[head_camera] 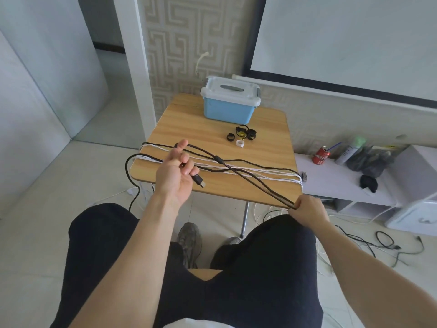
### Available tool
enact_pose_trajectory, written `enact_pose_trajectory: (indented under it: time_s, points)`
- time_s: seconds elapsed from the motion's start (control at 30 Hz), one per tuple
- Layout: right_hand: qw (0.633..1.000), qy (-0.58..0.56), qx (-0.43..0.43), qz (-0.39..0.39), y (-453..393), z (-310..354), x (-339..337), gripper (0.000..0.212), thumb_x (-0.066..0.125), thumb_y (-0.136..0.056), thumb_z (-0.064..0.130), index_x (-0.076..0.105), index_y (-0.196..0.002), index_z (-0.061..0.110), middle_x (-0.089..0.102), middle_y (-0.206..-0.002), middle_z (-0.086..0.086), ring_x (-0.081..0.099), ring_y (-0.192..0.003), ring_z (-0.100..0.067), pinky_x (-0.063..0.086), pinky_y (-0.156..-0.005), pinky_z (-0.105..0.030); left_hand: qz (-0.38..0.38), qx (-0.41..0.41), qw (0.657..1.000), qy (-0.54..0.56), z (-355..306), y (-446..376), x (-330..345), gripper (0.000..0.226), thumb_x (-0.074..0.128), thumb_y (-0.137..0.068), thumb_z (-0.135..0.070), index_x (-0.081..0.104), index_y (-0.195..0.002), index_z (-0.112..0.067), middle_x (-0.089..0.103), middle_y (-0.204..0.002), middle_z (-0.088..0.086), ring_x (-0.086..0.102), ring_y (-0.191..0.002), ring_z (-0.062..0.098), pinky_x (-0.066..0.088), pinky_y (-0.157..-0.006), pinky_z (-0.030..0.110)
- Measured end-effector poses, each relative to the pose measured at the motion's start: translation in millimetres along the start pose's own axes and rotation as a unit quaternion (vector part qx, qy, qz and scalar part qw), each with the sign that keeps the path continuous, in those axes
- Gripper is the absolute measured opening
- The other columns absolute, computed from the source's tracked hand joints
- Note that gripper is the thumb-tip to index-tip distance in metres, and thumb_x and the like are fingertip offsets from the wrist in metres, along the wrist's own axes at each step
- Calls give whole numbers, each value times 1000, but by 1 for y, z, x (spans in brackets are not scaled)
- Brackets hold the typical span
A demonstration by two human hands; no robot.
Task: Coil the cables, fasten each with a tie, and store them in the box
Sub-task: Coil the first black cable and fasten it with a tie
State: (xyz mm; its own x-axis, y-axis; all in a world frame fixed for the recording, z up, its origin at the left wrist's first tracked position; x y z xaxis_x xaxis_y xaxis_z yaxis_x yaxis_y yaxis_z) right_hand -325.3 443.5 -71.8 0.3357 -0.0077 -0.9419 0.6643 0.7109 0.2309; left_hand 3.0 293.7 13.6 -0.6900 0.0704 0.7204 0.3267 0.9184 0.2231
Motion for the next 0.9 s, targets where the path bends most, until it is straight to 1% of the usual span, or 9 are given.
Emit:
enact_pose_trajectory:
  time_s: [0.17,0.33,0.4,0.5,0.57,0.63,0.73,0.8,0.9]
  points:
    - [999,1,27,26,-22,-15,-3,38,73,-73,18,55,-107,14,70,-74,-7,66,-74,-24,53,-61,-32,7,-17,1000,-10,7,-6,1,29,33,-109,-13,61,-113,-14,45,-60,-7,30,-46,9,32,-49,23]
    - [992,-104,72,-14,-45,-23,-13,33,65,-83,20,64,-115,17,72,-57,-3,72,-84,-25,59,-84,-38,-6,-29,999,-22,13,-13,3,29,32,-109,-14,61,-114,-13,45,-61,-6,30,-47,10,30,-51,24]
    - [986,-149,61,-43,-55,-17,-19,46,67,-87,23,57,-132,15,78,-89,-11,69,-104,-31,54,-94,-40,-14,-32,999,-21,15,-16,5,30,31,-109,-13,61,-112,-14,45,-60,-6,30,-47,10,29,-52,24]
    - [983,-172,-7,-72,-67,2,-36,76,68,-92,20,28,-157,19,49,-151,-17,52,-130,-39,44,-102,-43,-19,-32,999,-21,18,-22,8,31,30,-107,-10,61,-108,-15,44,-60,-6,30,-46,10,28,-52,24]
    - [985,-170,-26,-27,-77,12,-45,90,65,-96,16,5,-162,22,38,-159,-17,54,-128,-40,48,-95,-42,-23,-30,999,-26,18,-27,7,31,31,-105,-9,61,-107,-15,43,-60,-6,30,-47,10,29,-51,24]
    - [983,-167,4,75,-88,14,-49,97,65,-97,15,-8,-161,22,58,-140,-22,70,-97,-38,58,-70,-40,-31,-29,999,-31,17,-31,6,30,31,-105,-8,61,-107,-15,43,-60,-6,30,-48,10,29,-52,24]
    - [988,-107,41,102,-92,1,-60,62,64,-98,19,37,-150,-2,76,-95,-18,70,-64,-27,53,-48,-29,-47,-35,997,-44,18,-33,3,30,32,-106,-9,61,-108,-14,43,-61,-6,31,-49,10,28,-52,24]
    - [997,-58,34,30,-93,-13,-74,35,61,-100,23,67,-117,-7,75,-92,-16,70,-69,-24,54,-59,-30,-52,-38,996,-59,22,-33,3,31,32,-107,-9,62,-105,-14,44,-60,-7,31,-48,10,27,-51,24]
    - [996,4,52,-74,-93,-45,-95,41,54,-102,30,72,-105,-7,71,-96,-23,67,-92,-39,49,-76,-36,-70,-47,996,-42,29,-32,8,35,28,-108,-10,59,-92,-16,45,-60,-6,29,-44,9,27,-48,23]
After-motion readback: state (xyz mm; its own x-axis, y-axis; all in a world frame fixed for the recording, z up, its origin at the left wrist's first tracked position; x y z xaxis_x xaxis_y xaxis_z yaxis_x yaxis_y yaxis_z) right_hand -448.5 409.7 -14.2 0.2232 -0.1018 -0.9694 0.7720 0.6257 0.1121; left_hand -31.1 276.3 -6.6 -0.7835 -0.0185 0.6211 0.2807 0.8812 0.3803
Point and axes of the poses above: each hand's wrist, its own y-axis away from the middle knuckle, its own x-axis out of the palm, z = x × y, the point moved 2 cm from there along -y, towards the middle knuckle
